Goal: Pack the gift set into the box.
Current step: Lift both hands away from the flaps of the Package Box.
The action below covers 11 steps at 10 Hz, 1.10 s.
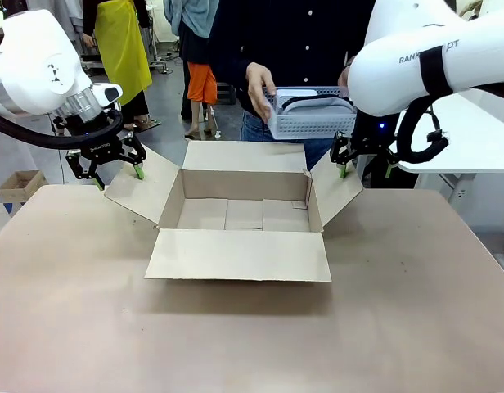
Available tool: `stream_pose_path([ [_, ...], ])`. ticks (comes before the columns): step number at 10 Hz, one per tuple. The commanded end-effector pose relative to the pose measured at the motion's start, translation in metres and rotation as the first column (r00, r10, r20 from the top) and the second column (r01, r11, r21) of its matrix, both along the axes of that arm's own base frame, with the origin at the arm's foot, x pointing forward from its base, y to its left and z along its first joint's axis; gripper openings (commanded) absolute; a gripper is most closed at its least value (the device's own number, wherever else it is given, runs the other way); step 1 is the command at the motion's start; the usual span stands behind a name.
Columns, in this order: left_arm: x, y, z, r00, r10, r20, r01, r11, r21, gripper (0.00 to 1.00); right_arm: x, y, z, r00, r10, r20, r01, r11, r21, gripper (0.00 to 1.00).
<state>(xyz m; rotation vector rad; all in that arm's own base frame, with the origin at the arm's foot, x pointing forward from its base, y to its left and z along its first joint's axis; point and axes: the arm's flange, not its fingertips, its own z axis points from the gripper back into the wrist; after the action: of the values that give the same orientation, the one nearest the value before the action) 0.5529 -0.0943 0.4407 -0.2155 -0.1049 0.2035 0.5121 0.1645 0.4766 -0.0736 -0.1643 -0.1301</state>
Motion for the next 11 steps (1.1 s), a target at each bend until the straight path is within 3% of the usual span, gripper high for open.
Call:
stream_pose_path([
  [1, -0.0015, -0.0004, 0.0019, 1.000, 0.013, -0.003, -0.013, 1.000, 0.014, 1.00, 0.0038, 0.0010, 0.0024, 1.000, -0.022, 0.005, 0.022, 1.000, -0.013, 1.00],
  [11, -0.0015, -0.0004, 0.0019, 1.000, 0.013, -0.003, -0.013, 1.000, 0.014, 1.00, 0.0038, 0.0010, 0.0024, 1.000, -0.022, 0.005, 0.022, 1.000, -0.013, 1.00],
])
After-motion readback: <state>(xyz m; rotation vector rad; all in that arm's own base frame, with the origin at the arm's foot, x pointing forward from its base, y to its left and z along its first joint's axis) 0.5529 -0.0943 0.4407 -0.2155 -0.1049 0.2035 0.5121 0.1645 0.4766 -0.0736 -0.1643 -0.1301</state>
